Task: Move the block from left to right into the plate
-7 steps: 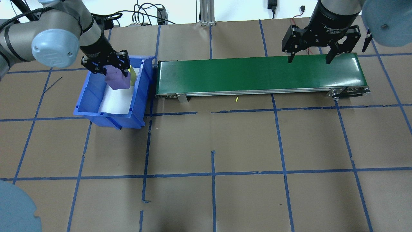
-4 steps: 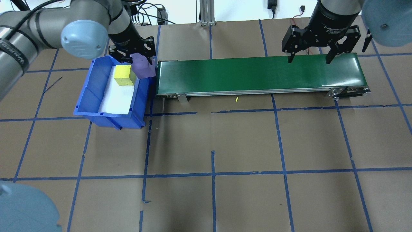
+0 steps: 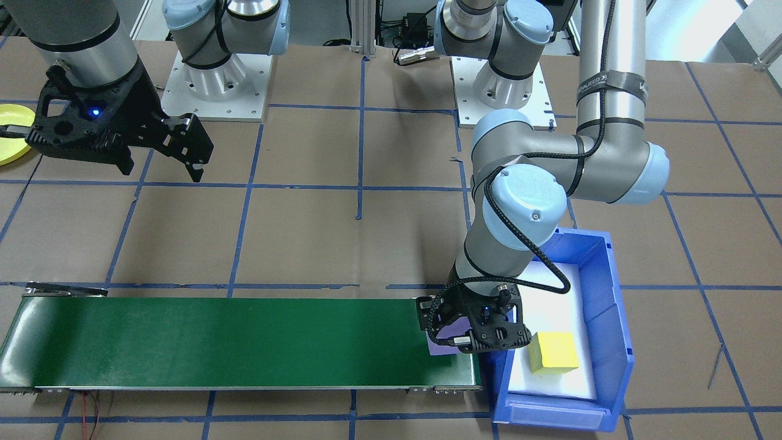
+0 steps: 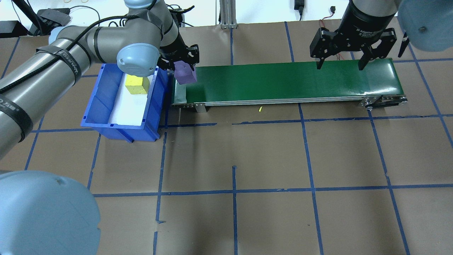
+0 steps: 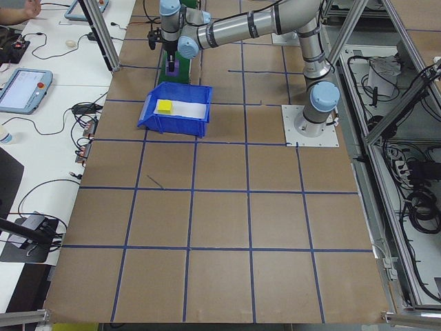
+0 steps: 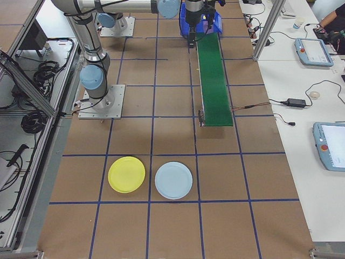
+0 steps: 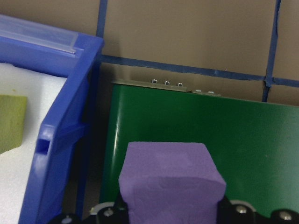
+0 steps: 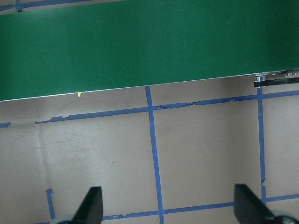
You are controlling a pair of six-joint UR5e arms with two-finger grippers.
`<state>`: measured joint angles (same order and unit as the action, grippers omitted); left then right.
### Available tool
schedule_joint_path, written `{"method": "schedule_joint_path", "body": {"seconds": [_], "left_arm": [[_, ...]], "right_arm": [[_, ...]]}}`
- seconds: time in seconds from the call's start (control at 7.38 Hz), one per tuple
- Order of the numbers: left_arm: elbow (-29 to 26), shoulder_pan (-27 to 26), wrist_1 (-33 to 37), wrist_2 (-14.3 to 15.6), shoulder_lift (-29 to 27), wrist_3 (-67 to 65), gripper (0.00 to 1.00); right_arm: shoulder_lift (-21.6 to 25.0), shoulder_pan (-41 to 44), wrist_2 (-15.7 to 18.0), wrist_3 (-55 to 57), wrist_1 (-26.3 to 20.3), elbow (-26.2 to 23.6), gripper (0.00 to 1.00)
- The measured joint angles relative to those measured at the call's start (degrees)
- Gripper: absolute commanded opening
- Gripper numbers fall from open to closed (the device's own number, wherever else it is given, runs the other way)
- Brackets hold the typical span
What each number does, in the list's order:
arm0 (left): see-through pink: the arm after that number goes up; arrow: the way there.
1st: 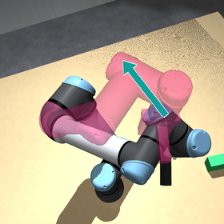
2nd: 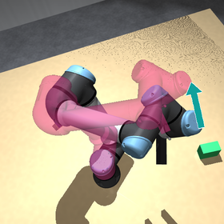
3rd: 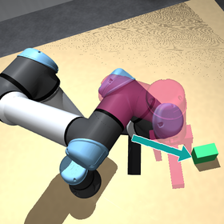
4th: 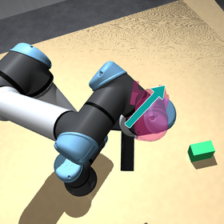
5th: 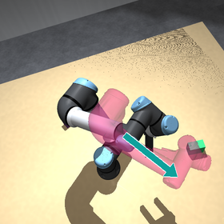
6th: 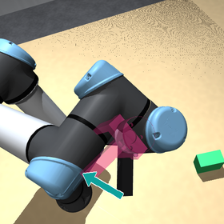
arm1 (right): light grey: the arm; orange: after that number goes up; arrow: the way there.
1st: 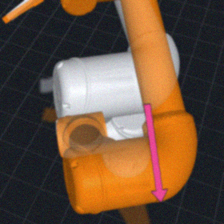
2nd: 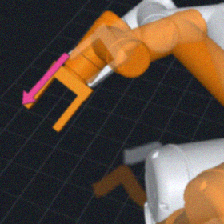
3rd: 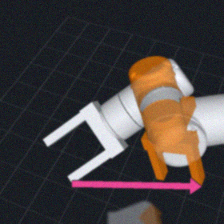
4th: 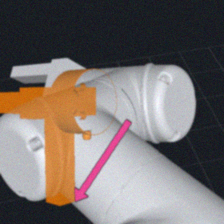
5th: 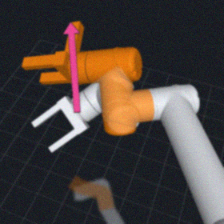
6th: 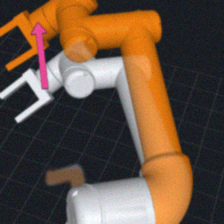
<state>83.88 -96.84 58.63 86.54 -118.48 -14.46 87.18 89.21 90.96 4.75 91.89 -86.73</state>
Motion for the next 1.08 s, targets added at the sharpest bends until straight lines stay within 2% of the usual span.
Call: {"method": "schedule_joint_path", "body": {"seconds": [0.41,0.81,1.08], "left_arm": [[2.8,-0.6,-2.9,-0.1,-0.3,0.0,1.0],[1.6,-0.4,-2.0,-0.3,4.1,2.0,1.0],[0.6,2.5,0.4,2.9,5.4,8.5,1.0]], "right_arm": [[0.0,0.0,0.1,0.0,-0.2,0.0,1.0],[0.0,0.0,0.1,0.0,-0.3,-0.1,1.0],[0.0,0.0,0.1,0.0,-0.3,-0.1,1.0]]}}
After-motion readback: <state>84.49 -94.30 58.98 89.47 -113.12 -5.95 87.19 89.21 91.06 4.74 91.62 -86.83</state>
